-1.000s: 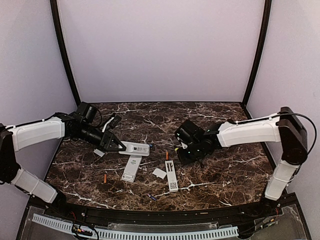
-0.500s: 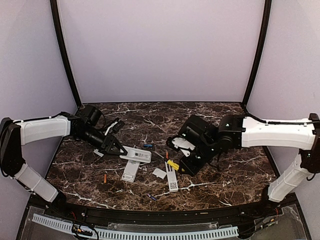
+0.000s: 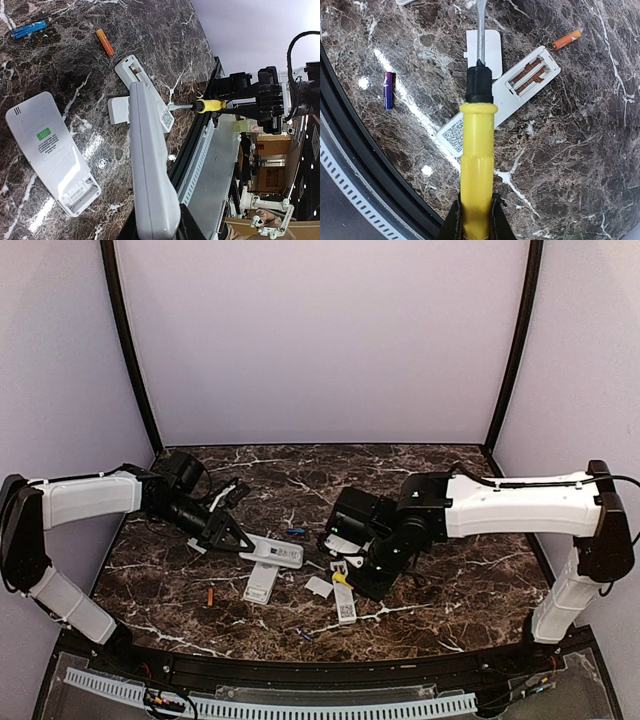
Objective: Unload the batteries from the remote control
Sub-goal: Remove the battery cover from the remote control.
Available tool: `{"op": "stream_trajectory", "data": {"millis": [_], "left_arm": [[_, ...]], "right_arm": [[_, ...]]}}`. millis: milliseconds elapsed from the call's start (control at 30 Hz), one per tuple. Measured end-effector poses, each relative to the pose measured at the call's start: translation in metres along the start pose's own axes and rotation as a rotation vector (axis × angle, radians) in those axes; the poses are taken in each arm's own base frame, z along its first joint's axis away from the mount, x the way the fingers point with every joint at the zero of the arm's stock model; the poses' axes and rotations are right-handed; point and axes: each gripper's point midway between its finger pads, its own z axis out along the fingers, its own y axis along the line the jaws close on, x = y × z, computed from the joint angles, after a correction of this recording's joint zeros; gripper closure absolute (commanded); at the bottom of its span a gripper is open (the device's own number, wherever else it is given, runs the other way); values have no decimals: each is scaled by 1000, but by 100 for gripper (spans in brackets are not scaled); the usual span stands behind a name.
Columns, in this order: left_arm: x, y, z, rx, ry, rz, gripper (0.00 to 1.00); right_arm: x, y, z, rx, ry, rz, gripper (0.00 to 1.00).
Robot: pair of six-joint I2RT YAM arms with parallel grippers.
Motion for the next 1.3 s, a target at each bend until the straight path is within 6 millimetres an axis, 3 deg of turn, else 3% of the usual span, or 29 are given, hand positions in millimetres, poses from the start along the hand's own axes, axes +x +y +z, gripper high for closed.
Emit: {"op": "stream_trajectory", "data": {"millis": [200, 467, 1300], "left_arm": [[4, 1, 5, 11, 22, -15, 100], [9, -1, 11, 26, 51, -22, 100], [13, -5, 16, 39, 70, -13, 100]], "right_arm": [[5, -3, 4, 70, 41, -68, 100], [-6, -9, -1, 134, 20, -113, 100], [-3, -3, 5, 164, 45, -189, 100]]}}
